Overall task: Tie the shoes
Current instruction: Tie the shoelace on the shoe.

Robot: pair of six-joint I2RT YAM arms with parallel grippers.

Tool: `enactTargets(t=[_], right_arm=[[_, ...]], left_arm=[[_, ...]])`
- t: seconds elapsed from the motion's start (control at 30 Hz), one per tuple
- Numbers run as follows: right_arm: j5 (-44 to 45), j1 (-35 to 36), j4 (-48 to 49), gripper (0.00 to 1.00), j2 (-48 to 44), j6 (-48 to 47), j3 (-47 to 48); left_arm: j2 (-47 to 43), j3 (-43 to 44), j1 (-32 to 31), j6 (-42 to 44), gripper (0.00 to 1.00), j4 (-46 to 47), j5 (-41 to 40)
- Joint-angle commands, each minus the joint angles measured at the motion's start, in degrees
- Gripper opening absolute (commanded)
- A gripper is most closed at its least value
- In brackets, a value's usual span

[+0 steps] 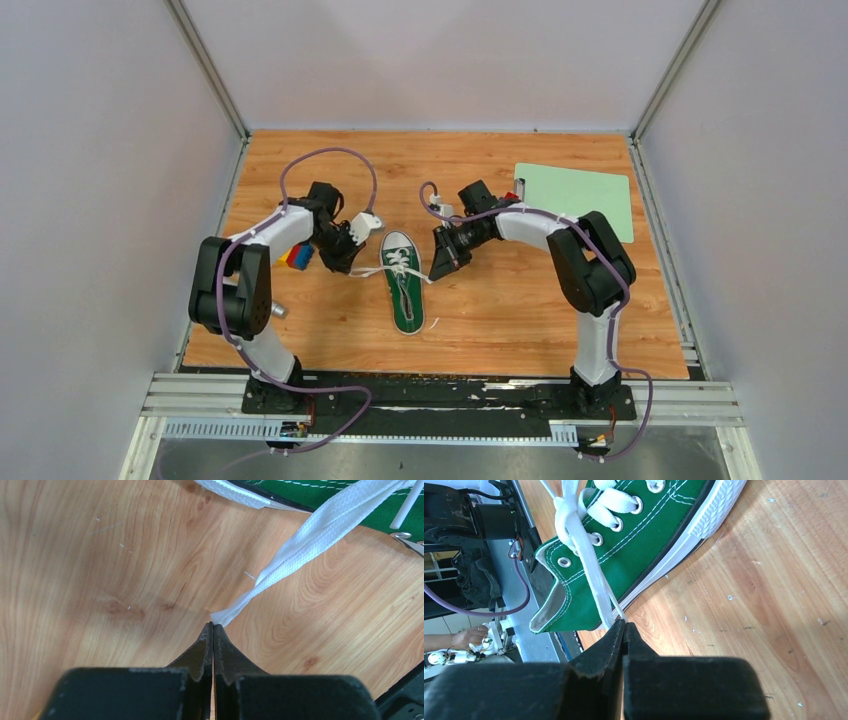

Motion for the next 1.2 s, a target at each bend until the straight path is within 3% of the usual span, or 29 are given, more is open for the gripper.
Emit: enactTargets(t=[0.0, 0.17, 0.33, 0.5, 0.67, 0.87, 1.1, 1.17], right_arm=[[-0.15, -0.33, 0.02, 0.0, -2.56, -1.38, -0.5], [-1.19, -0.22, 0.04, 0.01, -0.93, -0.73, 1.5], [0.71, -0.35, -1.1, 0.15, -2.04, -1.87, 2.79], [5.04, -2.58, -4.52, 0.29, -6.59, -7.9, 4.77], [5.8, -2.23, -6.05, 0.41, -10.89, -18.12, 6.26], [6.84, 3.15, -6.31, 0.43, -9.23, -27.14, 11.77], [10.22, 10.92, -6.37, 0.42, -4.2, -32.7, 17.54], [11.07, 12.37, -6.47, 0.43, -2.56, -32.57, 18.67]], left_arm=[[-3.23, 0.21, 0.08, -3.13, 0.0, 0.06, -0.49], [-4.54, 2.79, 0.04, -7.3, 0.22, -1.04, 10.28], [-6.85, 7.78, -0.06, -12.78, 0.38, -1.22, 17.45], [-7.58, 12.03, -0.14, -23.16, 0.4, -1.99, 19.1], [-8.77, 7.61, -0.11, -36.78, 0.41, 2.35, 23.49], [-9.05, 0.51, 3.07, -57.1, 0.4, 11.12, 21.97], [-8.74, -1.54, 5.37, -58.43, 0.39, 7.85, 21.16], [-9.51, -4.35, 6.84, -64.66, 0.4, 8.42, 21.74]])
